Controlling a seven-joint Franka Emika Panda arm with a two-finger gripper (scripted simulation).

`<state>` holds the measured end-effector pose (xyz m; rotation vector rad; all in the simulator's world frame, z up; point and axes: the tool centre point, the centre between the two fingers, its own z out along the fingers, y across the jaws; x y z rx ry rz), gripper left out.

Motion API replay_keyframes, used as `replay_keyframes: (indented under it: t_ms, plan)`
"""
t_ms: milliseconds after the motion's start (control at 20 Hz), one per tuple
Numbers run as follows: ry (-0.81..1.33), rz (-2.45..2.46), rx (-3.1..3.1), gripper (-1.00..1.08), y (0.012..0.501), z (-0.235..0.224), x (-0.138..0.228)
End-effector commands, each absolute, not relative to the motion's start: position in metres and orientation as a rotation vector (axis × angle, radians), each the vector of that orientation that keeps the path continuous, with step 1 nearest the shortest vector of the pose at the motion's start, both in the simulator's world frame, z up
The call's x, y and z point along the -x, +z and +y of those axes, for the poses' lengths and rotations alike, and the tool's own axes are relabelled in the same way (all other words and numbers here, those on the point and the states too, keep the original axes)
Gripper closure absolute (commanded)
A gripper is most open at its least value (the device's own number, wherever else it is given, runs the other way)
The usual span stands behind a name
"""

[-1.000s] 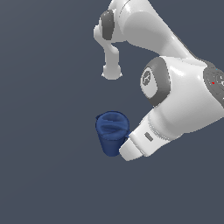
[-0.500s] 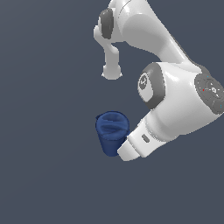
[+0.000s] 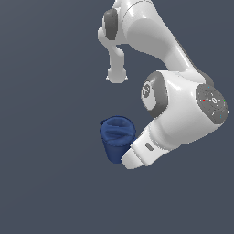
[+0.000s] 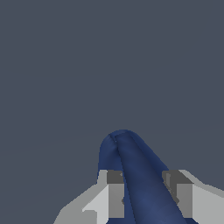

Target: Pick up the object and move it to a goal position.

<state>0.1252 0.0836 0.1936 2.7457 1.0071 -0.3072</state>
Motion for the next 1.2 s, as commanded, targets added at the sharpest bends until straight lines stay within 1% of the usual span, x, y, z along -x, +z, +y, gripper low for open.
replay_keyframes:
  t_ms: [0, 650, 900, 1150]
  plan:
    - [-0.307, 1.007, -2.746, 1.08, 0.193, 0.084, -0.125]
    - [-0.306, 1.008, -2.745, 1.08, 0.198, 0.081, -0.123]
    - [-0.306, 1.008, -2.745, 1.08, 0.210, 0.072, -0.117]
    - [-0.306, 1.008, -2.745, 1.08, 0.233, 0.057, -0.107]
